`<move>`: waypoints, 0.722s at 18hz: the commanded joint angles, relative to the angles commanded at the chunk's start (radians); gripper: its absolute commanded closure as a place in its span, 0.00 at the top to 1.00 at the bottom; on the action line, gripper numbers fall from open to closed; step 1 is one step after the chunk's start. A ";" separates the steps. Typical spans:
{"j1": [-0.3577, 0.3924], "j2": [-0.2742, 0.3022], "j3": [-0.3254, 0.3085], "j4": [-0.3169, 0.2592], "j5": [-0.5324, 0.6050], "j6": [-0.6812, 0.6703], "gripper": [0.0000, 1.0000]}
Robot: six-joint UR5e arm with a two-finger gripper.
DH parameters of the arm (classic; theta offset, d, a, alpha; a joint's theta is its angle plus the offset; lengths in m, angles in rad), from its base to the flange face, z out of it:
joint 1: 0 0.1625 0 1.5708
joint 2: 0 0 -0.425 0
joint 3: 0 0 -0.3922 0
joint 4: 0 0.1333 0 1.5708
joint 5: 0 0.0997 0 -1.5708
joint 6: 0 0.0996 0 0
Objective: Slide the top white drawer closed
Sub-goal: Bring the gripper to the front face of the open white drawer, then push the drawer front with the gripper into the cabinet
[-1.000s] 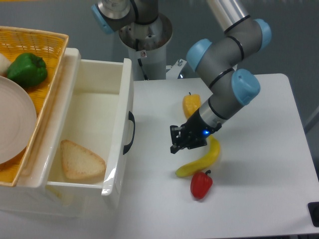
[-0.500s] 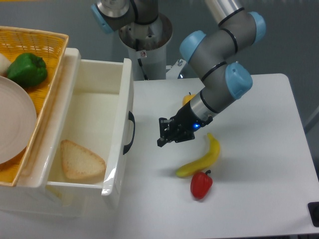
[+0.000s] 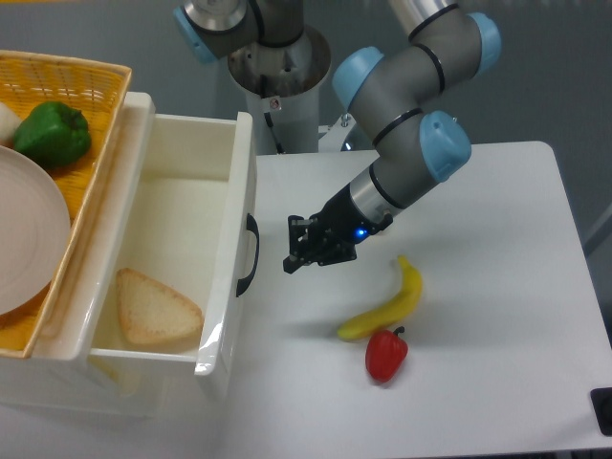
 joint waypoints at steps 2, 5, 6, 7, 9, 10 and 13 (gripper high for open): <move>-0.006 0.000 0.000 0.000 0.000 0.000 0.00; -0.020 0.000 0.000 0.000 -0.003 -0.002 0.00; -0.026 0.002 0.000 0.000 -0.003 -0.008 0.00; -0.029 0.002 0.000 0.000 -0.003 -0.015 0.00; -0.032 0.003 0.000 0.000 -0.005 -0.024 0.00; -0.038 0.009 0.000 0.000 -0.005 -0.028 0.00; -0.043 0.015 0.000 0.000 -0.005 -0.041 0.00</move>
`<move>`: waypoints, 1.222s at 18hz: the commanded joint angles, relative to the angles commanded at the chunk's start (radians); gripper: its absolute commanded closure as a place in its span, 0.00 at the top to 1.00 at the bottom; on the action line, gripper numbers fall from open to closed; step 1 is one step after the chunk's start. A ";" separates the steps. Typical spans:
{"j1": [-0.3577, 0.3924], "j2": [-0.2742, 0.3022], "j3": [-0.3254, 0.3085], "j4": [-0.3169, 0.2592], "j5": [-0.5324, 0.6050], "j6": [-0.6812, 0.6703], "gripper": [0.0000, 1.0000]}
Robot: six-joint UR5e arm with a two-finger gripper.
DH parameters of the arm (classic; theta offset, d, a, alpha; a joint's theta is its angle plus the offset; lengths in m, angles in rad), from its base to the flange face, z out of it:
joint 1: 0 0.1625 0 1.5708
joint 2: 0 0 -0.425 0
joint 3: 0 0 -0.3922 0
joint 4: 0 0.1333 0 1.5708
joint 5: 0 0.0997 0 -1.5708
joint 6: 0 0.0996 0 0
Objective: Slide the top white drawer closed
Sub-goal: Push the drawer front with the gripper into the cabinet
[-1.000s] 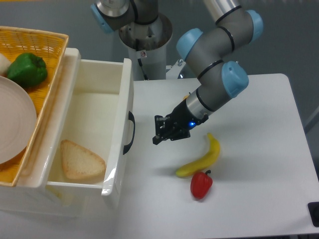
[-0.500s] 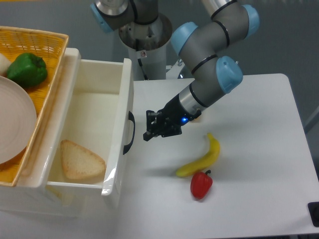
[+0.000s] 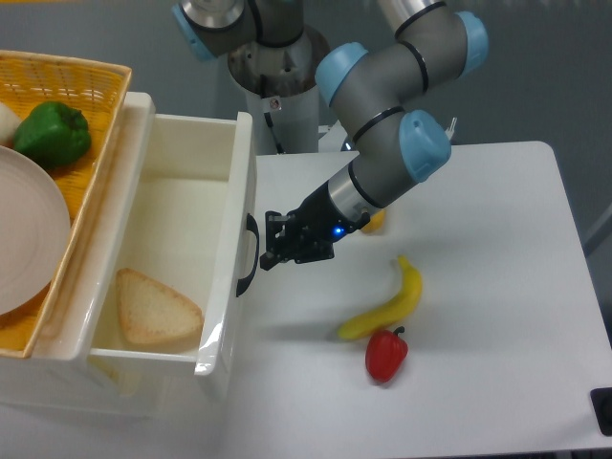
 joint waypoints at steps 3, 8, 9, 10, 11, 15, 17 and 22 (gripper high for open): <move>-0.002 0.006 0.000 0.000 -0.011 -0.002 0.00; -0.011 0.015 0.000 0.000 -0.021 -0.009 0.00; -0.012 0.015 0.000 0.000 -0.021 -0.015 0.00; -0.014 0.017 0.000 0.000 -0.021 -0.017 0.00; -0.017 0.021 0.000 0.000 -0.021 -0.017 0.00; -0.028 0.025 0.000 0.002 -0.025 -0.020 0.00; -0.037 0.025 0.000 0.000 -0.025 -0.020 0.00; -0.055 0.031 0.000 0.003 -0.025 -0.043 0.00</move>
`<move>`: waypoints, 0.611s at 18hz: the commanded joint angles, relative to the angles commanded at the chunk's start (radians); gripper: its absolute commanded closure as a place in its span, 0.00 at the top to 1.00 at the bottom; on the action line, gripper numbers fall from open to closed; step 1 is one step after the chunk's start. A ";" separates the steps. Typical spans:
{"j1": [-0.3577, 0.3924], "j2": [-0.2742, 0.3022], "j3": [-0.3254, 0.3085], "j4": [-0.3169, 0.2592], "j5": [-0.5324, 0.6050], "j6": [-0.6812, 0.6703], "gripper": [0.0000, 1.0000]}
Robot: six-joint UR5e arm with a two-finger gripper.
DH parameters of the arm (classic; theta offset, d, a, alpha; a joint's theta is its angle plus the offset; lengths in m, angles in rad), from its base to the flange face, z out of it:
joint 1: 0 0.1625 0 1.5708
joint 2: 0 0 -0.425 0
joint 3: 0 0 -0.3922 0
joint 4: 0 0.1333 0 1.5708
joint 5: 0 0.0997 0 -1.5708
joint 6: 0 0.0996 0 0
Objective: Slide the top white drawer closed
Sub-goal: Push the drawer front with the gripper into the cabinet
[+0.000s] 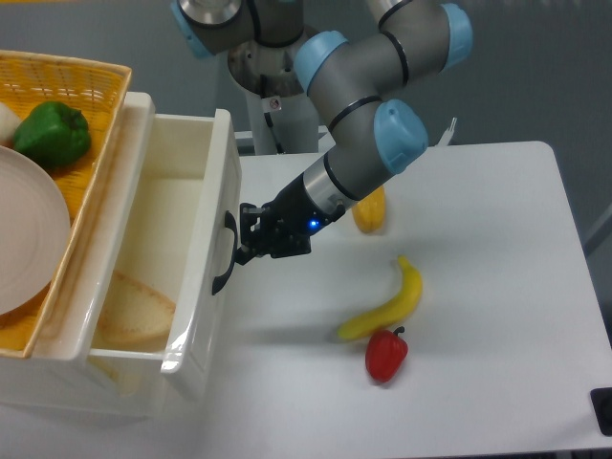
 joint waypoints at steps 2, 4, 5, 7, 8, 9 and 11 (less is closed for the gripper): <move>-0.014 0.000 0.000 0.002 0.000 0.000 0.00; -0.020 0.002 0.000 0.002 0.000 -0.006 0.00; -0.021 0.006 0.000 0.003 0.000 -0.011 0.00; -0.032 0.011 0.000 0.005 0.000 -0.017 0.00; -0.037 0.012 0.000 0.005 -0.002 -0.021 0.00; -0.041 0.012 0.000 0.005 -0.002 -0.026 0.00; -0.055 0.012 0.000 0.006 -0.002 -0.032 0.00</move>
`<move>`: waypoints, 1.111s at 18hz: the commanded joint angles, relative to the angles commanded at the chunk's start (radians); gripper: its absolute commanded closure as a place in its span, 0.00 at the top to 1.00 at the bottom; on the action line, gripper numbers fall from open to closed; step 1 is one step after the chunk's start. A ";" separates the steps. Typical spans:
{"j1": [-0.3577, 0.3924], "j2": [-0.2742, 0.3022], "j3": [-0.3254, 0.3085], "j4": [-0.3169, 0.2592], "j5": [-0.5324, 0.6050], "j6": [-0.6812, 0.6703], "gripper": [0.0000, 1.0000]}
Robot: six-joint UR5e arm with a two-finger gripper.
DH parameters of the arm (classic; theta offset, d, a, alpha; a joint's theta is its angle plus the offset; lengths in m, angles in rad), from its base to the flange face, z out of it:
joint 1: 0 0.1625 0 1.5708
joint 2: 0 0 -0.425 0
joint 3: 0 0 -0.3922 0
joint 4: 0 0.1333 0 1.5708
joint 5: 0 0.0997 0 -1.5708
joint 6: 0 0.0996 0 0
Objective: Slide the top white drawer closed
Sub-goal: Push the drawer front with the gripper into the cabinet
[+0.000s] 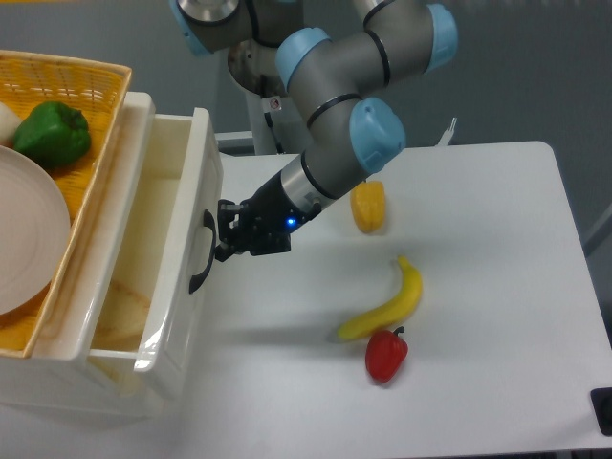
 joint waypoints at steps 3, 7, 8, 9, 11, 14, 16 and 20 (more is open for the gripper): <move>-0.009 0.000 0.000 0.000 0.000 -0.006 0.00; -0.025 0.000 0.000 0.000 0.002 -0.008 0.00; -0.026 0.000 0.000 0.000 0.002 -0.008 0.00; -0.037 0.000 0.000 0.000 0.002 -0.009 0.00; -0.045 0.000 0.000 0.000 0.002 -0.009 0.00; -0.054 0.002 0.000 0.002 0.002 -0.015 0.00; -0.063 0.005 0.000 0.002 0.003 -0.017 0.00; -0.077 0.005 0.000 0.002 0.002 -0.017 0.00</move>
